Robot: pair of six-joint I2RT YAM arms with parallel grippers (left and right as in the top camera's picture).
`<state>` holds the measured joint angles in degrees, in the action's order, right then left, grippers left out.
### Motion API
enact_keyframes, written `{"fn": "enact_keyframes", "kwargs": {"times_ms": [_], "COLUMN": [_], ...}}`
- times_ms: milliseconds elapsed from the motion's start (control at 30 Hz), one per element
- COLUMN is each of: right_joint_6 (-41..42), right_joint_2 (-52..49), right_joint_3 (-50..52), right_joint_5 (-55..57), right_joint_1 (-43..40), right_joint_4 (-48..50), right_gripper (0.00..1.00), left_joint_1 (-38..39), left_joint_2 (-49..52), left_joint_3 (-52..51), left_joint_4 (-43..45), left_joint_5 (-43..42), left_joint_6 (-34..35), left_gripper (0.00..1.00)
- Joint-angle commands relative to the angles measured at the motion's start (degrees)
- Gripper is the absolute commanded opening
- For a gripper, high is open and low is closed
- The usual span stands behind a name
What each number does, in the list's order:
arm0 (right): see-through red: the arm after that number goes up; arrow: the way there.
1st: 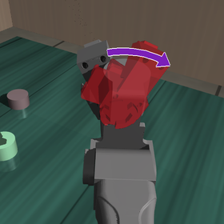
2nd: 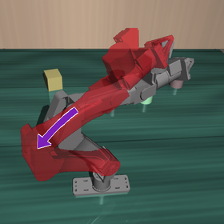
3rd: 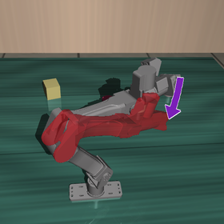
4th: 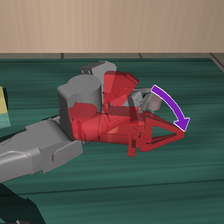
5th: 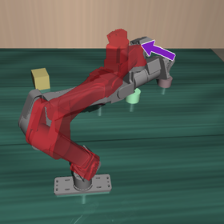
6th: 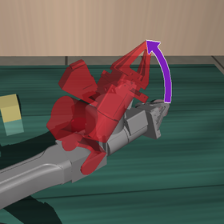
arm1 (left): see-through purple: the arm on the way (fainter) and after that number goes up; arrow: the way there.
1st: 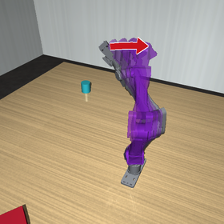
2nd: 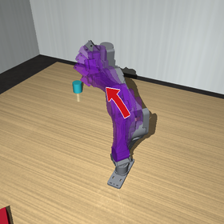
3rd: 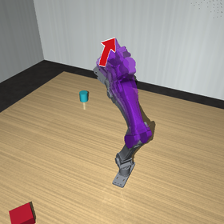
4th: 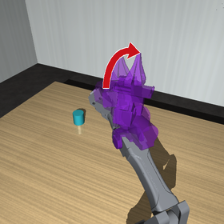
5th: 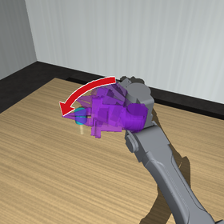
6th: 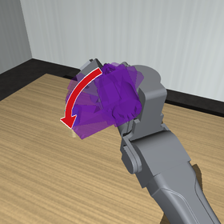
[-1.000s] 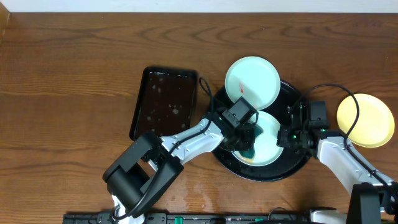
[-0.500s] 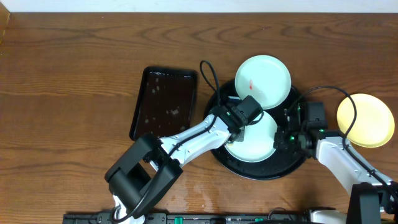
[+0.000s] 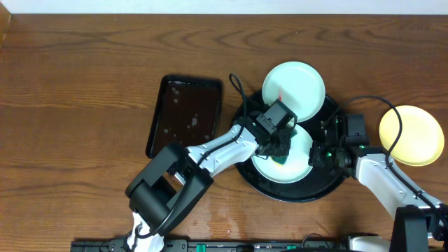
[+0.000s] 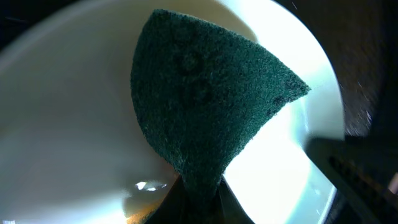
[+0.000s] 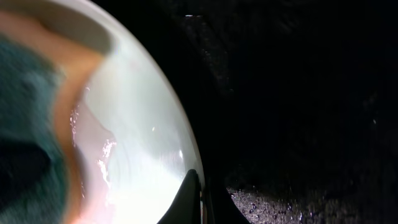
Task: Clean dirty plates on tray and stack at the side
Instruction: 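Scrub the front mint plate with the sponge, right gripper holding rim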
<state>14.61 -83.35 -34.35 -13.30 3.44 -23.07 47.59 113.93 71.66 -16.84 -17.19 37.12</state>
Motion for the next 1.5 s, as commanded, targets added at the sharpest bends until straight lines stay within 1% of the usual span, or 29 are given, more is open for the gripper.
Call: {"fn": "enact_keyframes", "kwargs": {"times_ms": [0,100,233,333,400,467,600,700,767,833,900,967,1033,1067,1133,1167,1300,1467], "right_joint_6": [-0.5,-0.5,-0.5,-0.5,-0.5,-0.5,-0.5,-0.5,-0.5,-0.5,-0.5,-0.5,-0.5,-0.52,-0.5,-0.5,-0.52,-0.5], "right_joint_2": [-1.16,-1.16,-1.16,-1.16,-1.16,-1.16,-1.16,-1.16,-1.16,-1.16,-1.16,-1.16,-1.16,-1.16,-1.16,-1.16,-1.16,-1.16], "right_joint_3": [1.14,1.14,1.14,1.14,1.14,1.14,1.14,1.14,1.14,1.14,1.14,1.14,1.14,1.14,1.14,1.14,1.14,1.14], "right_joint_5": [5.11,5.11,5.09,5.11,5.11,5.11,5.25,5.53,5.53,5.53,5.53,5.53,5.53,5.53,5.53,5.51,5.53,5.51], "right_joint_1": [-0.35,-0.35,-0.35,-0.35,-0.35,-0.35,-0.35,-0.35,-0.35,-0.35,-0.35,-0.35,-0.35,-0.35,-0.35,-0.35,-0.35,-0.35], "right_joint_4": [-1.01,-0.98,-0.96,-1.01,-0.96,-0.92,-0.94,-0.96,-1.01,-1.01,-0.98,-1.01,-1.07,-1.14,-1.16,-1.16,-1.14,-1.16], "right_gripper": [0.01,0.01,0.01,0.01,0.01,0.01,0.01,0.01,0.01,0.01,0.01,0.01,0.01,0.01,0.01,0.01,0.01,0.01], "left_joint_1": [0.39,0.39,0.09,-0.7,-1.49,-2.38,-3.17,-2.93,-2.84,-2.84,-2.84,-2.86,-2.97,-3.04,-2.99,-2.95,-2.73,-2.67], "left_joint_2": [1.64,1.68,1.68,1.68,1.66,1.62,1.62,1.62,1.62,1.62,1.62,1.62,1.64,1.73,1.81,1.84,1.84,2.14], "left_joint_3": [-0.52,-0.55,-0.55,-0.55,-0.46,0.26,2.86,3.17,3.17,3.17,3.17,3.17,3.17,3.17,3.17,3.17,3.15,3.15], "left_joint_4": [-0.17,-1.05,-4.98,-11.96,-16.15,-19.32,-23.65,-24.06,-24.15,-23.82,-21.86,-18.45,-14.64,-11.89,-8.83,-7.72,-3.78,-1.36], "left_joint_5": [-11.8,-14.23,-13.22,-3.3,7.91,17.22,31.76,38.29,40.04,40.17,37.94,32.59,24.96,18.05,10.84,8.55,2.95,0.61], "left_joint_6": [1.51,1.03,-1.64,-1.62,-0.61,-0.55,0.24,0.26,0.28,1.36,1.7,1.01,0.33,0.24,0.37,0.61,0.66,0.35], "left_gripper": [0.08,0.08,0.08,0.07,0.07,0.07,0.08,0.08,0.07,0.07,0.08,0.08,0.08,0.08,0.08,0.09,0.1,0.11]}}
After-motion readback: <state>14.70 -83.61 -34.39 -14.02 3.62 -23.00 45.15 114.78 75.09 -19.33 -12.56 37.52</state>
